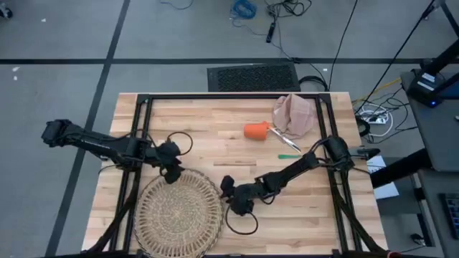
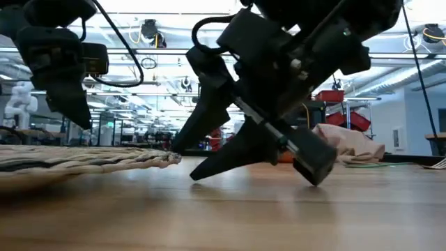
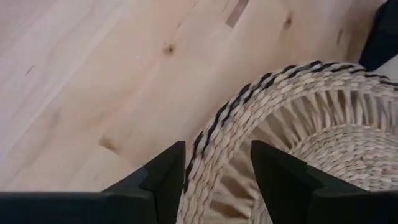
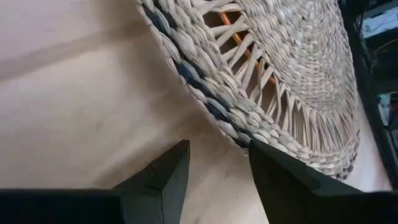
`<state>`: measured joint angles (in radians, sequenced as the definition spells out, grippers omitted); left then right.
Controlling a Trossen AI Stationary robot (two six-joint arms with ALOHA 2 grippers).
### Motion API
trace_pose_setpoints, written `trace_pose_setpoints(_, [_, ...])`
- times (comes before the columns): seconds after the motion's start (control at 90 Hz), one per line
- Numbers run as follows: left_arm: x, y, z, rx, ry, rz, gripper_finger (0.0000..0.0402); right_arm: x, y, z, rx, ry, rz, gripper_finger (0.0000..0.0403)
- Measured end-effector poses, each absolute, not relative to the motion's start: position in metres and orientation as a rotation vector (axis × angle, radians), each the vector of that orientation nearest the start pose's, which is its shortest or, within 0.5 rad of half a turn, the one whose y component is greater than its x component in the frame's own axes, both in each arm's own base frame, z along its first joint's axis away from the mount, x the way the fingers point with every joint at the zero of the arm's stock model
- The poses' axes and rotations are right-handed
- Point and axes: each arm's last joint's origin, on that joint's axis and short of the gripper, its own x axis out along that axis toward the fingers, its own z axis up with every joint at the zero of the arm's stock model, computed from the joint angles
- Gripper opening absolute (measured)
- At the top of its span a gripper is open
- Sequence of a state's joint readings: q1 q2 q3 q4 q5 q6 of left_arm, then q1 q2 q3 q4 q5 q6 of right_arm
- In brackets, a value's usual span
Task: Set table place
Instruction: Prepare the brown mat
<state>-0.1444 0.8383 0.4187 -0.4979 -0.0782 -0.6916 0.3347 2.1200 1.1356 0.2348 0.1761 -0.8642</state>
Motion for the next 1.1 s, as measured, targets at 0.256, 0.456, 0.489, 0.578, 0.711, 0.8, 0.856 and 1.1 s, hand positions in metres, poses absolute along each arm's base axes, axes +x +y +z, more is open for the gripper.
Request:
trace_pose_setpoints(0.256, [0.150,-0.019,0.177,-0.543,0.891,0.262,0.0169,0.405,0.134,0.104,-1.041,0.563,0.430,0.0155])
trace_pose_setpoints(0.456, [0.157,-0.021,0.168,-0.560,0.949,0.270,0.0169,0.410,0.133,0.108,-1.039,0.536,0.415,0.0155])
trace_pose_setpoints(0.489, [0.159,-0.022,0.166,-0.568,0.966,0.265,0.0169,0.411,0.132,0.108,-1.037,0.529,0.411,0.0155])
trace_pose_setpoints(0.578, [0.166,-0.024,0.159,-0.578,0.999,0.246,0.0169,0.413,0.133,0.109,-1.030,0.500,0.393,0.0155])
trace_pose_setpoints(0.711, [0.179,-0.028,0.148,-0.562,1.010,0.210,0.0169,0.418,0.134,0.105,-1.021,0.479,0.384,0.0155])
trace_pose_setpoints(0.8, [0.188,-0.031,0.140,-0.564,1.025,0.187,0.0169,0.421,0.135,0.102,-1.020,0.477,0.383,0.0147])
trace_pose_setpoints(0.856, [0.192,-0.032,0.134,-0.565,1.038,0.182,0.0169,0.424,0.136,0.101,-1.009,0.471,0.377,0.0136])
trace_pose_setpoints(1.1, [0.199,-0.033,0.123,-0.544,1.068,0.180,0.0169,0.430,0.137,0.102,-0.979,0.469,0.336,0.0022])
